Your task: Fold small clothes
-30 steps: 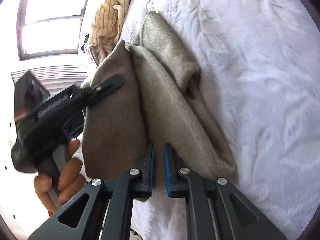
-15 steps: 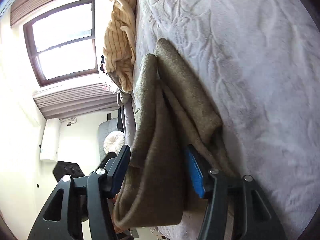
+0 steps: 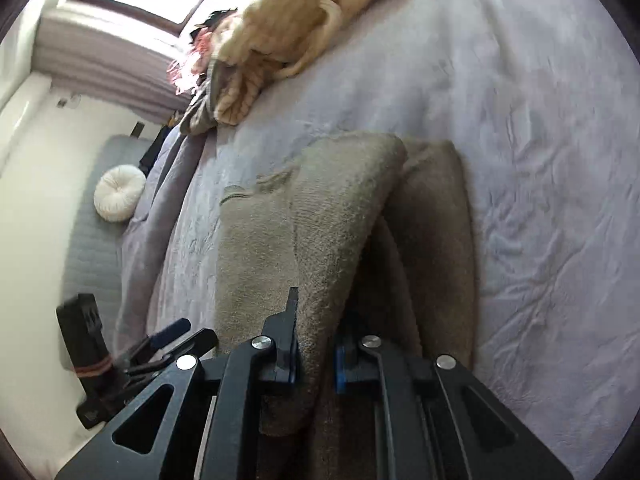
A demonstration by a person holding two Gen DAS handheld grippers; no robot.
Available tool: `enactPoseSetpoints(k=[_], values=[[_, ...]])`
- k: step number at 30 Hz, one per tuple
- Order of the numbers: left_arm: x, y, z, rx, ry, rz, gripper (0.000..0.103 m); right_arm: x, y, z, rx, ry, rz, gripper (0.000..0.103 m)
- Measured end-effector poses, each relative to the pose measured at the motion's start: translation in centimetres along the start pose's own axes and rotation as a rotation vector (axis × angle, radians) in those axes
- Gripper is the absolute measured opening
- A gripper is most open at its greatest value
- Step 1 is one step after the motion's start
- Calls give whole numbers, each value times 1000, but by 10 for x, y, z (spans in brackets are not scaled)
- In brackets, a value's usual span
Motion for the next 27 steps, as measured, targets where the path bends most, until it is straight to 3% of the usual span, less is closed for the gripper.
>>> enactPoseSetpoints(k=[3, 7, 12, 14, 16, 18, 20, 23, 27], values=[[1, 9, 8, 9, 31, -10, 97, -7, -10, -10, 30, -72, 28, 14], [8, 25, 17, 41, 35, -39, 98, -2, 6, 30, 96, 14, 11, 14], [11, 30, 19, 46, 42, -30, 100, 5, 16, 77, 49, 160, 18, 18], [12, 27, 18, 49, 43, -35, 100, 7, 7, 78, 87, 159, 17, 18], [12, 22, 16, 44, 45, -39, 100, 11, -1, 76, 151, 146, 0, 36], [14, 12, 12, 33, 58, -32, 100, 18, -16, 74, 174, 147, -4, 38], [18, 3, 8, 26, 79, -25, 100, 24, -31, 66, 149, 156, 8, 38], [28, -5, 1, 23, 100, -41, 100, 41, -56, 49, 35, 142, 31, 42], [42, -5, 1, 32, 114, -85, 100, 67, -53, 32, -39, 87, -71, 44]])
Point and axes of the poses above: each gripper's, at about its wrist camera, not at the fingertips, and y roughly the way its jaws point, z to its right, x to its underside, the point moved 3 cm from there along y, roughly the way its jaws point, and after that the axes turned 3 degrees about -y, right-handed, at the moved point
